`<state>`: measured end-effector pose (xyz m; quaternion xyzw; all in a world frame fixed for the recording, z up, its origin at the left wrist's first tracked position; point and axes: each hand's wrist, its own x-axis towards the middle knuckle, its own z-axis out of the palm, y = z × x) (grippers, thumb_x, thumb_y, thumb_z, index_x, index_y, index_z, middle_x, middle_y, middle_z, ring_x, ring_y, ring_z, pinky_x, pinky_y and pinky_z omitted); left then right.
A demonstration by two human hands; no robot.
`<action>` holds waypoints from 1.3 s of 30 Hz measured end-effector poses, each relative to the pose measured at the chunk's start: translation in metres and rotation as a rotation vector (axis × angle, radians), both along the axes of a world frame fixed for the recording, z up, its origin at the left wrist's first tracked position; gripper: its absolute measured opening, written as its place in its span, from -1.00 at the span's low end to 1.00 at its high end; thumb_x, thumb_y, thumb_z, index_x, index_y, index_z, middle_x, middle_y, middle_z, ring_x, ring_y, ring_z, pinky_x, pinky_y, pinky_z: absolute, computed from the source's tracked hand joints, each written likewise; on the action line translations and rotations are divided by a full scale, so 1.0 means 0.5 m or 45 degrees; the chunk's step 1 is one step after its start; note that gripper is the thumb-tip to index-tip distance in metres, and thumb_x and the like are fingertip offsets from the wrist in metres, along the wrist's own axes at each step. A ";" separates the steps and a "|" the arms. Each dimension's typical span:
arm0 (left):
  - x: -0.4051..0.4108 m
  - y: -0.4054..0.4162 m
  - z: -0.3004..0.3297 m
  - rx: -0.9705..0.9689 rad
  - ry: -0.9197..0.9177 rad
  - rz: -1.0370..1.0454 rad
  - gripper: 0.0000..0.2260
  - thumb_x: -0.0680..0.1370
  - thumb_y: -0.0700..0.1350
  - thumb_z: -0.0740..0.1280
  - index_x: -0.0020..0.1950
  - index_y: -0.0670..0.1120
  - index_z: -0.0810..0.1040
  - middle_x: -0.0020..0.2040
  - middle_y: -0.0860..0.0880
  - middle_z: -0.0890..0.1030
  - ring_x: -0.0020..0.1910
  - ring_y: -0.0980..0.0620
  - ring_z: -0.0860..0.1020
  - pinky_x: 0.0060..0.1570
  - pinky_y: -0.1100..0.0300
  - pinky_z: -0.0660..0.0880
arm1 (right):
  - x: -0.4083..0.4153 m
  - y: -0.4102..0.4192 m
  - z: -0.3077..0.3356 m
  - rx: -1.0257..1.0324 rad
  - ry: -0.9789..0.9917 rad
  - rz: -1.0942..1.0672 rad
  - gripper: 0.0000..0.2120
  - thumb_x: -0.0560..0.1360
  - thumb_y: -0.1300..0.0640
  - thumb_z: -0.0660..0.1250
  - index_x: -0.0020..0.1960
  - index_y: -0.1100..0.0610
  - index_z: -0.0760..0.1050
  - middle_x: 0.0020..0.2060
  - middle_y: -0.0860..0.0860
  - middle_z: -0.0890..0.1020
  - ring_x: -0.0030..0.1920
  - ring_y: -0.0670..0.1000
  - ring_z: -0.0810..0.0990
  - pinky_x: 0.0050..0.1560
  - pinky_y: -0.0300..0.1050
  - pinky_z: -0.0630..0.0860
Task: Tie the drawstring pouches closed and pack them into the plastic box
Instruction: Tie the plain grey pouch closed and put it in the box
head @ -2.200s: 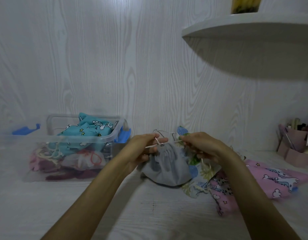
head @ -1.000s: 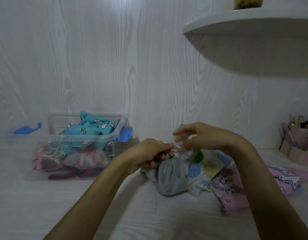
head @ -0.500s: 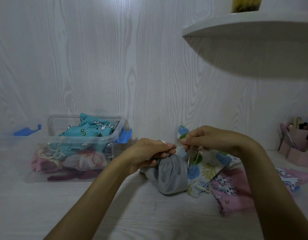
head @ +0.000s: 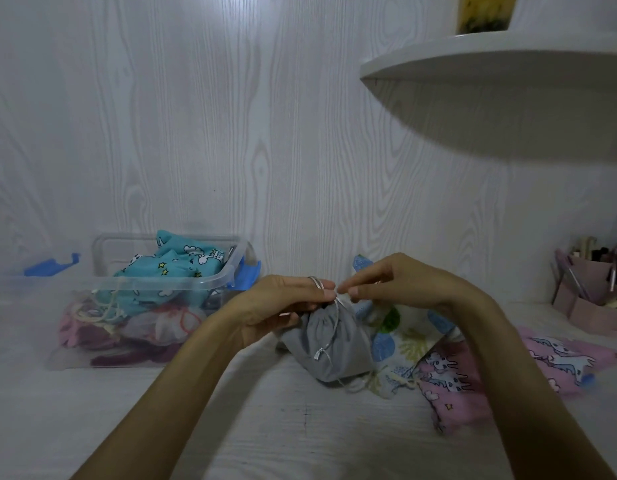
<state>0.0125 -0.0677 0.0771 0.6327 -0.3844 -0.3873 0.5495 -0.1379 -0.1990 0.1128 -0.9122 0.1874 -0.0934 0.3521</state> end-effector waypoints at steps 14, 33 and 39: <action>-0.011 0.009 0.011 -0.154 -0.209 -0.111 -0.82 0.39 -0.24 0.47 -0.03 -0.10 0.68 -0.14 -0.05 0.72 -0.13 0.15 0.66 -0.16 0.38 0.53 | 0.003 -0.006 -0.015 0.169 -0.097 0.140 -0.85 0.42 0.20 0.43 -0.02 0.08 0.67 -0.14 -0.08 0.71 -0.08 -0.19 0.64 0.02 -0.35 0.52; -0.017 0.000 0.009 -0.295 -0.762 0.278 -0.86 0.31 -0.15 0.55 -0.15 -0.08 0.72 -0.28 0.03 0.71 -0.25 0.16 0.67 -0.12 0.22 0.62 | 0.020 0.015 -0.015 0.121 -0.147 -0.021 -0.88 0.43 0.17 0.42 -0.11 0.20 0.69 -0.33 0.05 0.59 -0.28 -0.13 0.46 -0.19 -0.27 0.38; -0.007 -0.003 0.007 -0.455 -0.703 0.426 -0.92 0.37 -0.15 0.51 -0.18 -0.11 0.71 -0.28 -0.03 0.70 -0.26 0.07 0.68 -0.10 0.10 0.63 | 0.024 0.019 -0.003 0.177 -0.245 -0.109 -0.88 0.38 0.03 0.47 -0.14 0.05 0.70 -0.29 0.10 0.64 -0.23 -0.07 0.47 -0.15 -0.21 0.40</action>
